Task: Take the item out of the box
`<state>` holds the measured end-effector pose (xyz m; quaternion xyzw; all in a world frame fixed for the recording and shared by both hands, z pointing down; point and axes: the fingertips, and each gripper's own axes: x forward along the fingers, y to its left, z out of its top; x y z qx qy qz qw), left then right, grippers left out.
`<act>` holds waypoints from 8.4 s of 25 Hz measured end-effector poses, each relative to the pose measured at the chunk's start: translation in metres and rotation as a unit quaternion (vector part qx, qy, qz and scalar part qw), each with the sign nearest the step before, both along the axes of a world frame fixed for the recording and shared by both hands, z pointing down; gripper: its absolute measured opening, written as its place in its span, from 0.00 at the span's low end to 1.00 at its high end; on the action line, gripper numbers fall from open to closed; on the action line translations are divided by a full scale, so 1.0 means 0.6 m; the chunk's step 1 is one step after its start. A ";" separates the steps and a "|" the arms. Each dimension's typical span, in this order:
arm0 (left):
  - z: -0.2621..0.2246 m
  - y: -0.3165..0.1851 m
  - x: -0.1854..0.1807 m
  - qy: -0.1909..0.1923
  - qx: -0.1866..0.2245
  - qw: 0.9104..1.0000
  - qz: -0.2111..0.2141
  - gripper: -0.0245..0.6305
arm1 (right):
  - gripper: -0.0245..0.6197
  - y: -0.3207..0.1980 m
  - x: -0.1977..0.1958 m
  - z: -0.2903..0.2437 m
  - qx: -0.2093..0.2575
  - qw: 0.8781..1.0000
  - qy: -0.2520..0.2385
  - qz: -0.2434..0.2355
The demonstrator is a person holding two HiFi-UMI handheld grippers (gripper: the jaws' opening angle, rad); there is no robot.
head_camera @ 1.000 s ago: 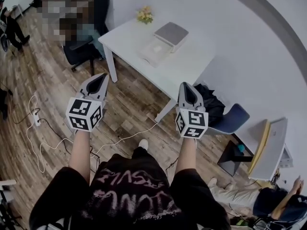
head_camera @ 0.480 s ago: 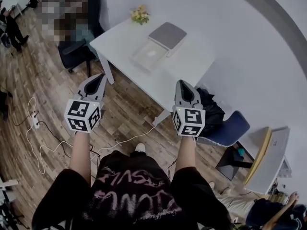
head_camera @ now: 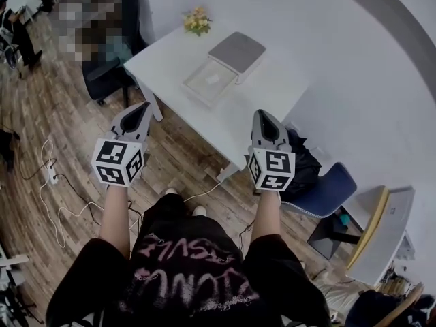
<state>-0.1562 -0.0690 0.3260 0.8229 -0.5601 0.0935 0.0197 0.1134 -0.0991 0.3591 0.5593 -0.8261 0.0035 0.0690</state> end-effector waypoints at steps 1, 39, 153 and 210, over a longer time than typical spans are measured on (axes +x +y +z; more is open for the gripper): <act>0.001 -0.005 0.002 -0.001 0.000 1.000 0.001 0.04 | 0.05 -0.005 0.001 0.001 -0.001 1.000 0.000 0.001; 0.059 -0.472 0.010 0.022 -0.056 0.987 0.148 0.04 | 0.05 -0.354 -0.023 0.024 -0.028 0.993 0.008 0.118; 0.512 -0.513 0.238 -0.261 -0.422 0.837 0.231 0.34 | 0.05 -0.377 0.073 0.322 -0.193 0.972 -0.029 0.130; 0.169 -0.480 0.209 -0.079 -0.147 0.960 0.227 0.32 | 0.05 -0.306 0.046 0.091 -0.065 0.988 -0.011 0.143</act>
